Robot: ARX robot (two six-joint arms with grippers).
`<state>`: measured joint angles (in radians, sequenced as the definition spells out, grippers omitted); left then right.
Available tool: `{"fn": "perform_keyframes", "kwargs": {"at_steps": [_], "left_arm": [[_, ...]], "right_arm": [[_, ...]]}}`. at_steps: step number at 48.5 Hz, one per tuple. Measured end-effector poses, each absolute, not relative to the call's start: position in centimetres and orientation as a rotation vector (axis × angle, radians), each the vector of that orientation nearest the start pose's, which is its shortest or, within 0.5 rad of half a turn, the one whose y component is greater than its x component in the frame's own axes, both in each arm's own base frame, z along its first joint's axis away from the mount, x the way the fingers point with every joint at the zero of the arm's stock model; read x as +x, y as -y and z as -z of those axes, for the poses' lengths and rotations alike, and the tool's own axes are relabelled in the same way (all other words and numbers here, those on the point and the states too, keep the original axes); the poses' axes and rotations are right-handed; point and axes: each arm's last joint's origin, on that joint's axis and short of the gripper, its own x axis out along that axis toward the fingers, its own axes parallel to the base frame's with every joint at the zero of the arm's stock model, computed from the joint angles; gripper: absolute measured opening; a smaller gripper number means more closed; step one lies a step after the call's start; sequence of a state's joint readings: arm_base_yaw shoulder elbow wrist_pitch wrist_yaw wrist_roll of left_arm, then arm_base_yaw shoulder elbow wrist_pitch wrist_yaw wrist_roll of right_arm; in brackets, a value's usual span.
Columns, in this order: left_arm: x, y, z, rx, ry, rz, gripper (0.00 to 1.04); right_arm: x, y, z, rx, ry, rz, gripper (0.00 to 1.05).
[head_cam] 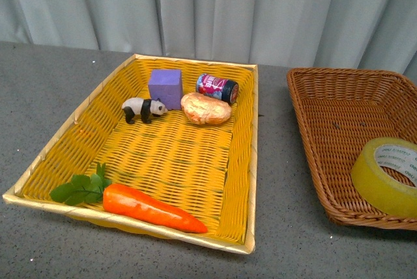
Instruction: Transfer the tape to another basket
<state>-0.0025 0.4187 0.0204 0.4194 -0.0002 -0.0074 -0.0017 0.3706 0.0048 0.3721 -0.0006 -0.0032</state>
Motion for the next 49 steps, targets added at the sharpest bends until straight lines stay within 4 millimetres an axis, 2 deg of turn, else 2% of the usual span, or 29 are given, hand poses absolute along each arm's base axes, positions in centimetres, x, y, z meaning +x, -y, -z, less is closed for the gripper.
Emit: {"fn": "perform_keyframes", "kwargs": {"at_steps": [29, 37, 49], "left_arm": [[11.0, 0.0, -17.4, -0.007, 0.024, 0.002, 0.04], [10.3, 0.0, -17.0, -0.007, -0.002, 0.002, 0.04], [9.7, 0.0, -17.0, -0.007, 0.016, 0.003, 0.04]], "right_arm": [[10.8, 0.0, -16.8, -0.003, 0.009, 0.001, 0.01], [9.8, 0.0, -16.5, -0.004, 0.002, 0.000, 0.01], [9.8, 0.0, -16.5, -0.004, 0.003, 0.000, 0.01]]}}
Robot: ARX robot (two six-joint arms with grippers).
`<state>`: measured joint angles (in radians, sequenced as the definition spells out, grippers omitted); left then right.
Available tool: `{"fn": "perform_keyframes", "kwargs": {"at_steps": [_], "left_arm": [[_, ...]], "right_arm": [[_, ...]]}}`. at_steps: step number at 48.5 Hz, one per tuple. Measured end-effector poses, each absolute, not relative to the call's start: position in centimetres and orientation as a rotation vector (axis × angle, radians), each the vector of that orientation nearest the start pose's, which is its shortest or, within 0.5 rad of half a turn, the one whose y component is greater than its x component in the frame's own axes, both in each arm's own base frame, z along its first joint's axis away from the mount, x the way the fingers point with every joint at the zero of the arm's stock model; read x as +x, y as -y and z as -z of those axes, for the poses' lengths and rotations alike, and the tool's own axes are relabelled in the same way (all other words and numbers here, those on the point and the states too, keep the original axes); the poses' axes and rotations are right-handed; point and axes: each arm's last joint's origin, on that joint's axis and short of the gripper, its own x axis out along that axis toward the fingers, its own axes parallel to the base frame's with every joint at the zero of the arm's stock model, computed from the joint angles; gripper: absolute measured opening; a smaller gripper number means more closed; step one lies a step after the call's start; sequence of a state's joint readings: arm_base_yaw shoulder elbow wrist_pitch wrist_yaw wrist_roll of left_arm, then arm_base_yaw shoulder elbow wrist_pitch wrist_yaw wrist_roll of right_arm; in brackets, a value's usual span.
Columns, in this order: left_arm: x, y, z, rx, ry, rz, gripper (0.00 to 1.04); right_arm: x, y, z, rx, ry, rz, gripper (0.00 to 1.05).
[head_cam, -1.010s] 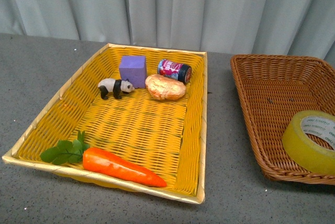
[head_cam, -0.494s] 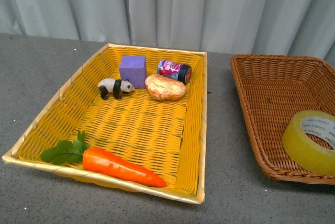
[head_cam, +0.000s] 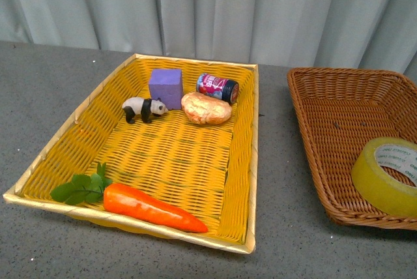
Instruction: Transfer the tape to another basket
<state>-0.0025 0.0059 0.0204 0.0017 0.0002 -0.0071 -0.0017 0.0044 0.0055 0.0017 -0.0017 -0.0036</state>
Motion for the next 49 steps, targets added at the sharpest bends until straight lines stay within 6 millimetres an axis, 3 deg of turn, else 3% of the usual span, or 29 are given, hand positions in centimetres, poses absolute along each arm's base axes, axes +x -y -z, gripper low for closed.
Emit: {"fn": "perform_keyframes", "kwargs": {"at_steps": [3, 12, 23, 27, 30, 49], "left_arm": [[9.68, 0.02, -17.02, -0.007, 0.016, 0.003, 0.13], [9.68, 0.02, -17.02, -0.007, 0.016, 0.003, 0.41], [9.68, 0.02, -17.02, -0.007, 0.016, 0.003, 0.81], [9.68, 0.02, -17.02, -0.007, 0.016, 0.003, 1.00], [9.68, 0.02, -17.02, -0.005, 0.016, 0.003, 0.98], [9.68, 0.02, -17.02, -0.005, 0.016, 0.003, 0.98]], "right_arm": [[9.76, 0.01, -16.52, -0.004, 0.003, 0.000, 0.02], [9.76, 0.01, -16.52, -0.004, 0.003, 0.000, 0.30], [9.76, 0.01, -16.52, -0.004, 0.003, 0.000, 0.70], [9.76, 0.01, -16.52, -0.004, 0.003, 0.000, 0.89], [9.76, 0.01, -16.52, -0.003, 0.003, 0.000, 0.98], [9.76, 0.01, -16.52, -0.004, 0.003, 0.000, 0.96]]}}
